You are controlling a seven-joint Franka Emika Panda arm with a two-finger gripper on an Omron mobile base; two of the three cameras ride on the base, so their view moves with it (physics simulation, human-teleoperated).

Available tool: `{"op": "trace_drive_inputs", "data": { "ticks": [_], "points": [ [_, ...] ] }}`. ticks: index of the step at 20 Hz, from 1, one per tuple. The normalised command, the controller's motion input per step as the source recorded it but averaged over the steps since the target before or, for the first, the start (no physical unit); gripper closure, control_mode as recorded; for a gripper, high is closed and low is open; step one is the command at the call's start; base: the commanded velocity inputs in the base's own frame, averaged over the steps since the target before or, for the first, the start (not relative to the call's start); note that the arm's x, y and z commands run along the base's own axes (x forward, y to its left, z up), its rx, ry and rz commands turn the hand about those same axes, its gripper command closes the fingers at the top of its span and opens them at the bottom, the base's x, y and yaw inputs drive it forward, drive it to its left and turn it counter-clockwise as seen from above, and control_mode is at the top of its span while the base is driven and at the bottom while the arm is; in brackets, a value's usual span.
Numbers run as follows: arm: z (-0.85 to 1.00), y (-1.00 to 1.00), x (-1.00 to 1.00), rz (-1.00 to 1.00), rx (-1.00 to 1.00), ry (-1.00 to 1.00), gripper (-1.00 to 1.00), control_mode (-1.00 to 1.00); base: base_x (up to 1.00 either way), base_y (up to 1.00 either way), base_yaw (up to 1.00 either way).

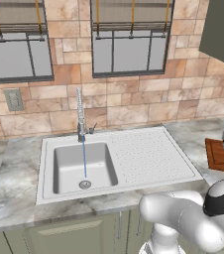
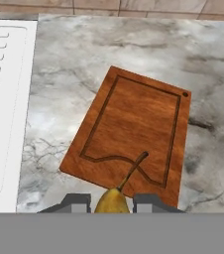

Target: Pick the pear from the sink and place it on the cutting board to airdry. Then turn off the sink faucet.

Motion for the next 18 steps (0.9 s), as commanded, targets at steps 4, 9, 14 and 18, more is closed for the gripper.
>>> {"op": "trace_drive_inputs", "data": {
  "ticks": [4, 9, 14, 18],
  "points": [
    [-0.19, -0.01, 0.09, 0.0, 0.0, 0.0, 1.0, -1.0, 0.0, 0.0, 0.0],
    [-0.13, -0.06, 0.08, 0.0, 0.0, 0.0, 1.0, -1.0, 0.0, 0.0, 0.0],
    [-0.14, -0.1, 0.1, 0.0, 0.0, 0.0, 1.0, -1.0, 0.0, 0.0, 0.0],
    [-0.12, -0.11, 0.17, 0.0, 0.0, 0.0, 1.0, -1.0, 0.0, 0.0, 0.0]
  ]
}}
